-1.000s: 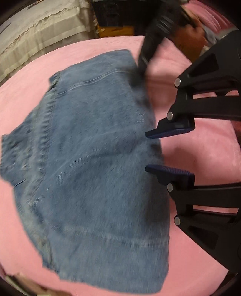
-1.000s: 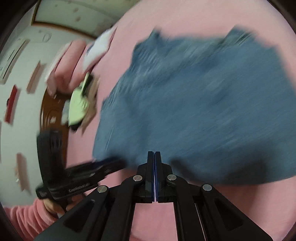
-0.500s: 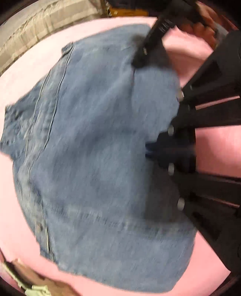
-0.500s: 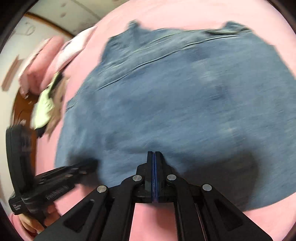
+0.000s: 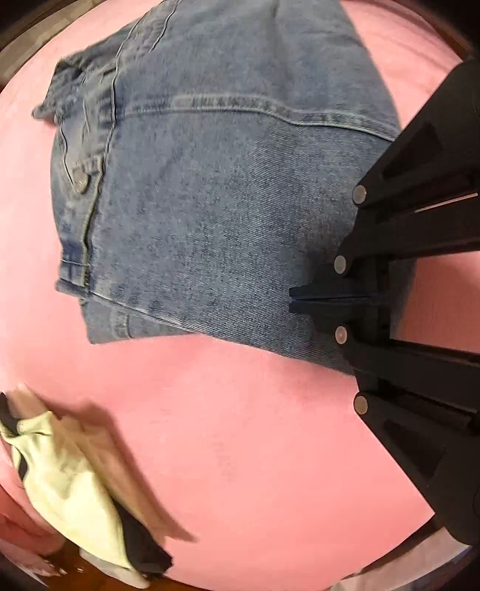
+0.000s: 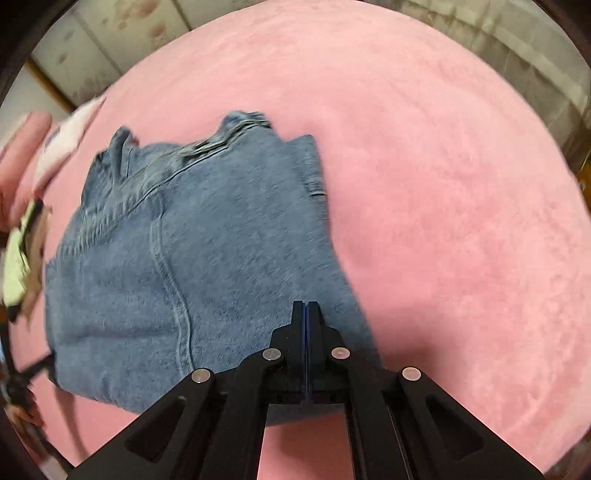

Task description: Fold large clothes

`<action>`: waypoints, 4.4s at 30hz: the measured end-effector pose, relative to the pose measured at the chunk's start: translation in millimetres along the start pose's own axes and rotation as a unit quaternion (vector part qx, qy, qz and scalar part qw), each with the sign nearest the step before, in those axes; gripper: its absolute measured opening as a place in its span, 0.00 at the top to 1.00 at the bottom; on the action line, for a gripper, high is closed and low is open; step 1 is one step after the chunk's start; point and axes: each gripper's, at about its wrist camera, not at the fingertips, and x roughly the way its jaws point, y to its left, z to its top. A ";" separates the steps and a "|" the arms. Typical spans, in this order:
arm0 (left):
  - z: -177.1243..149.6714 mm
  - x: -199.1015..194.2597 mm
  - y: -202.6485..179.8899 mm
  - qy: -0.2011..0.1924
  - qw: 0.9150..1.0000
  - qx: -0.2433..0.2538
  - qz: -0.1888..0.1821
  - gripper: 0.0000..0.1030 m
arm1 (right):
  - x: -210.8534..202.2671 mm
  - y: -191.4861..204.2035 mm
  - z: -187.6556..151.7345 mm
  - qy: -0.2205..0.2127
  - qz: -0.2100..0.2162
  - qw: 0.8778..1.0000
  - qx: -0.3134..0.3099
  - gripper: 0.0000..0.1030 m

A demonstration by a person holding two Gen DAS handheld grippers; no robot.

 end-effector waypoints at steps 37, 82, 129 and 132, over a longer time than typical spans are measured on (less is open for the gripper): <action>119.8 8.0 -132.1 -0.051 0.979 -0.055 -0.192 0.99 | 118.9 202.6 66.8 0.027 0.245 0.967 -0.065 1.00; -45.5 -96.3 10.7 0.021 0.982 -0.165 -0.093 0.92 | -38.8 55.2 -5.2 -0.026 0.110 0.959 0.262 1.00; -78.8 -6.9 33.4 0.110 0.869 -0.415 -0.248 0.26 | 141.1 305.9 65.8 0.161 0.050 0.984 -0.058 0.97; -69.8 11.8 34.4 0.105 0.854 -0.442 -0.254 0.25 | 146.9 312.4 68.2 0.168 0.035 0.982 -0.078 0.97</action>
